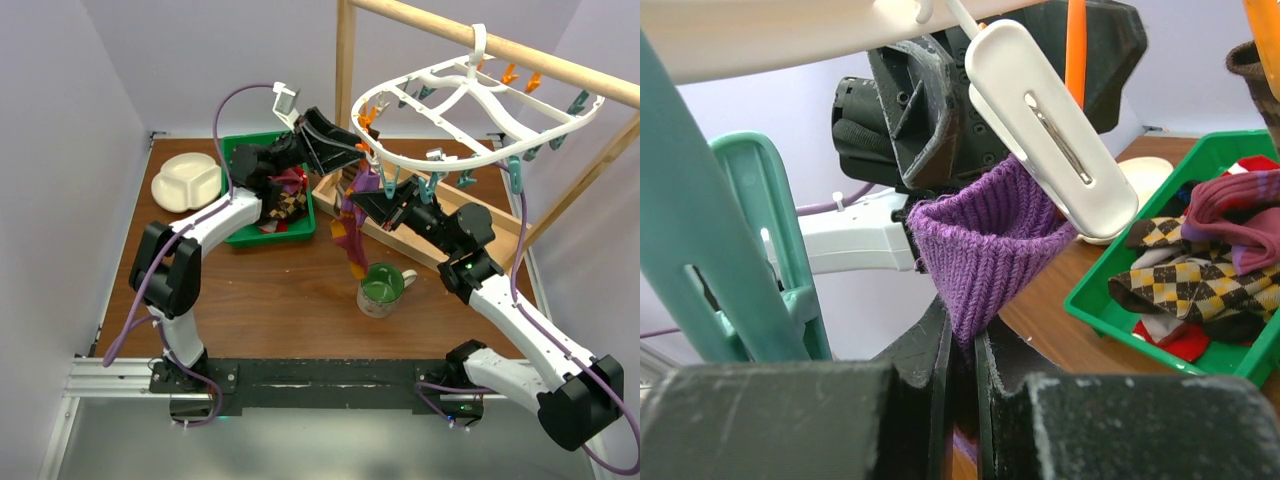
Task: Remove the socks clipped to the hanger
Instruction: Remove the sock from the hanger.
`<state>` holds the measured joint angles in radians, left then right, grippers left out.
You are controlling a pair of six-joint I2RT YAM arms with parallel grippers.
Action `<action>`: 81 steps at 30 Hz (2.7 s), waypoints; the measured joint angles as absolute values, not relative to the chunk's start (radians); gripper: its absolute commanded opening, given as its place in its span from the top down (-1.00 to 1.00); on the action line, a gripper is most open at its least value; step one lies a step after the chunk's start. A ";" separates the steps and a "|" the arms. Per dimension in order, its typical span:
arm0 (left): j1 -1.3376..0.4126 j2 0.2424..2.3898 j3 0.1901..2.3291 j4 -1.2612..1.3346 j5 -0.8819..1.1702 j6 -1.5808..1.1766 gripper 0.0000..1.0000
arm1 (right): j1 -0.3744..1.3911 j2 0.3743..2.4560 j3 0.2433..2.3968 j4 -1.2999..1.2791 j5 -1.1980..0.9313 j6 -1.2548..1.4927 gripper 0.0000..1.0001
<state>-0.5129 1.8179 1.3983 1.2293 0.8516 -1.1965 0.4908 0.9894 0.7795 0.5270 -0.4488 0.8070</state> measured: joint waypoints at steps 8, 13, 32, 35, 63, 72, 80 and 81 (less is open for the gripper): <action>-0.513 1.819 1.402 1.258 0.847 -1.221 0.06 | 0.491 0.989 0.780 0.527 -0.449 0.807 0.90; -0.513 1.819 1.405 1.266 0.843 -1.231 0.17 | 0.491 0.989 0.779 0.527 -0.449 0.807 0.90; -0.513 1.819 1.406 1.261 0.822 -1.241 1.00 | 0.491 0.974 0.766 0.480 -0.432 0.782 0.94; -0.513 1.819 1.406 1.251 0.821 -1.235 1.00 | 0.491 0.965 0.759 0.447 -0.418 0.768 0.95; -0.513 1.810 1.405 1.142 0.807 -1.157 0.91 | 0.492 0.970 0.727 0.371 -0.384 0.720 0.98; -0.513 1.804 1.405 1.119 0.805 -1.133 0.83 | 0.492 0.970 0.727 0.349 -0.377 0.683 0.95; -0.513 1.804 1.405 1.110 0.802 -1.132 0.81 | 0.492 0.977 0.744 0.318 -0.363 0.661 0.95; -0.513 1.804 1.405 1.109 0.802 -1.132 0.81 | 0.492 0.982 0.746 0.317 -0.358 0.661 0.95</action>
<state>-0.5133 1.8042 1.4052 1.1091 0.8017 -1.1320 0.4919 0.9817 0.7460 0.3172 -0.3584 0.6613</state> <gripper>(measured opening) 0.106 0.091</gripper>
